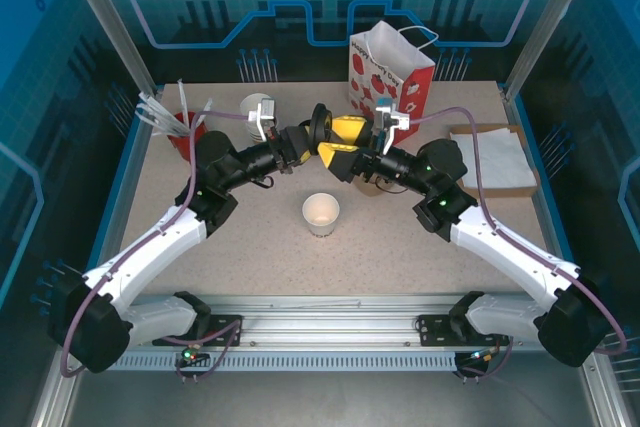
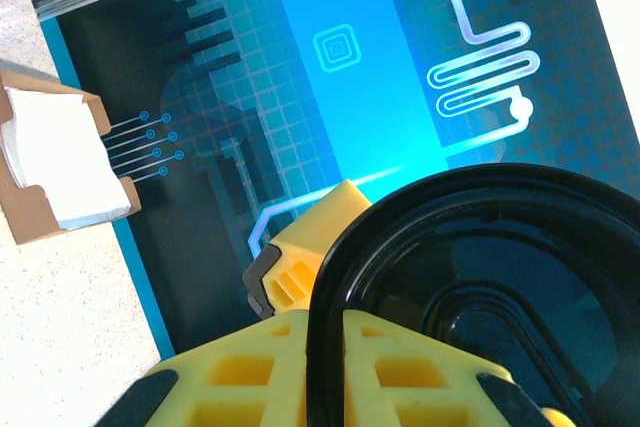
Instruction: Pack the takeout coffee
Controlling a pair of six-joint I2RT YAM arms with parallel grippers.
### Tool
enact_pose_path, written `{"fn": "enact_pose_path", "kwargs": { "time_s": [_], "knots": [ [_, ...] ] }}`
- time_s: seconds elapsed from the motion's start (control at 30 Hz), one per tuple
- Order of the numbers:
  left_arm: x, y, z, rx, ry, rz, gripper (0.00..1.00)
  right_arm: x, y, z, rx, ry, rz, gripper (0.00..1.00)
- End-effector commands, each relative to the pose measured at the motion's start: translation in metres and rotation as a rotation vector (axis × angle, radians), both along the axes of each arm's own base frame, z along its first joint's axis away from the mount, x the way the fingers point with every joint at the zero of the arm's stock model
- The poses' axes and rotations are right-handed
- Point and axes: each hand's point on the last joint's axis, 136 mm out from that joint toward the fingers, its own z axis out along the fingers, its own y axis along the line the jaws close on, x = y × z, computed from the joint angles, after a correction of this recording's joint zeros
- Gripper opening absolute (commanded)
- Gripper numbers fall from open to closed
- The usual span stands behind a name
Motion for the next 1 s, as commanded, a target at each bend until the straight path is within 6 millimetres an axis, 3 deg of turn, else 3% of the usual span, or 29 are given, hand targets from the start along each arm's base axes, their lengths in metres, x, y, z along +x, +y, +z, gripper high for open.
{"fn": "enact_pose_path", "kwargs": {
  "time_s": [0.0,0.6,0.87,0.97],
  "knots": [
    [-0.004,-0.003,0.001,-0.022,-0.006,-0.025,0.15,-0.011,0.002,0.020,0.026,-0.049,0.016,0.88],
    [-0.001,-0.005,-0.004,-0.019,0.007,-0.022,0.15,-0.009,0.009,0.020,0.013,-0.042,0.015,0.88],
    [-0.001,-0.005,-0.008,-0.016,0.013,-0.023,0.16,-0.007,0.005,0.020,0.010,-0.040,-0.014,0.75],
    [0.000,-0.004,-0.011,-0.014,0.019,-0.017,0.20,-0.006,0.002,0.019,0.004,-0.039,-0.034,0.72]
  ]
}}
